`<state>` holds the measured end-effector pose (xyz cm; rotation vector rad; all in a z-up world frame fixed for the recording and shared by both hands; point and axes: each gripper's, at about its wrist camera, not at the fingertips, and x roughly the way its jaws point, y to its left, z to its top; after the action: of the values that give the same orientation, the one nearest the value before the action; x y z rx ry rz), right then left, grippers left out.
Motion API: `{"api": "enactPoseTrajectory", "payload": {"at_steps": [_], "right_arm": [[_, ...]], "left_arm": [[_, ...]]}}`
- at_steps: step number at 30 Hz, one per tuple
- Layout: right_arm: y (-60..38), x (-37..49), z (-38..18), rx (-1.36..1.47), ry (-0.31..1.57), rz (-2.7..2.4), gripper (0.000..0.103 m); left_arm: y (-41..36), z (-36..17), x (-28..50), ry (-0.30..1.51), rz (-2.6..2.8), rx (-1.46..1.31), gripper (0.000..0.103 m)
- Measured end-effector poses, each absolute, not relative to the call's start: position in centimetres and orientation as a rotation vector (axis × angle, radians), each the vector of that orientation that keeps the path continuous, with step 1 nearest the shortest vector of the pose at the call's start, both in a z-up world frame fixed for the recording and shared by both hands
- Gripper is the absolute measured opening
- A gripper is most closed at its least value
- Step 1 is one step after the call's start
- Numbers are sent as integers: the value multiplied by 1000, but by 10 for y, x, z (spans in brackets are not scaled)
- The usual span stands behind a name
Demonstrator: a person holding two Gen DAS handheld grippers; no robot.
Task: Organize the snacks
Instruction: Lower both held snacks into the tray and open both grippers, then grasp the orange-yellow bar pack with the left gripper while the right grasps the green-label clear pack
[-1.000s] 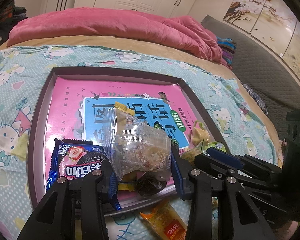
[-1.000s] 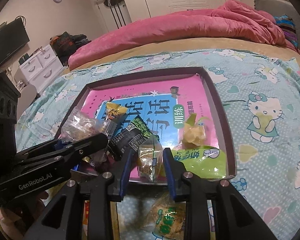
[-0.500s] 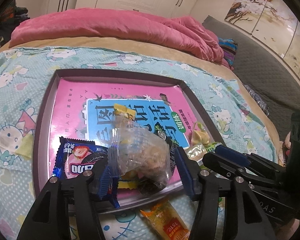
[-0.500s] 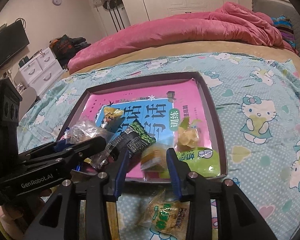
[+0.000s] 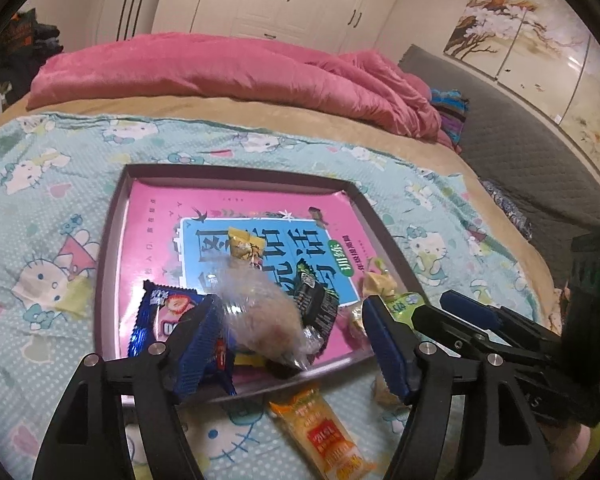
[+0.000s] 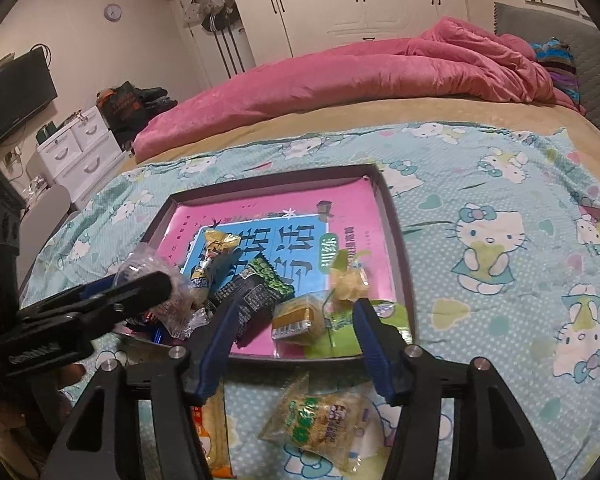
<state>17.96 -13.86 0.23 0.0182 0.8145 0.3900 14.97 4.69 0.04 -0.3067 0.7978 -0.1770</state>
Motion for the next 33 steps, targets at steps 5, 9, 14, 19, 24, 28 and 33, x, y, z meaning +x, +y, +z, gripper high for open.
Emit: {"api": "enactPoseTrajectory", "payload": {"at_steps": [5,9,14,19,24,28,33], "right_arm": [[-149,171,2,17,822,394,65],[-154,163,-5,3,848,396,67],[-159,155,-17,-8,881,396,69],[-161,154,-29,0,913,396,70],[-157,151,-39,-14,936,412,70],[-155,152,-47,-16,956,413,70],[-156,155,-55,10,980,415,70]], "left_arm": [[43,4,132,811,-180,-296,74],[36,-1,117,851,-178,-308,74],[22,-13,101,895,-163,-266,74],[30,-20,99,864,-175,-313,74],[44,-6,92,798,-153,-338,75],[43,-8,81,810,-140,-336,75],[48,-12,82,816,-94,-330,75]]}}
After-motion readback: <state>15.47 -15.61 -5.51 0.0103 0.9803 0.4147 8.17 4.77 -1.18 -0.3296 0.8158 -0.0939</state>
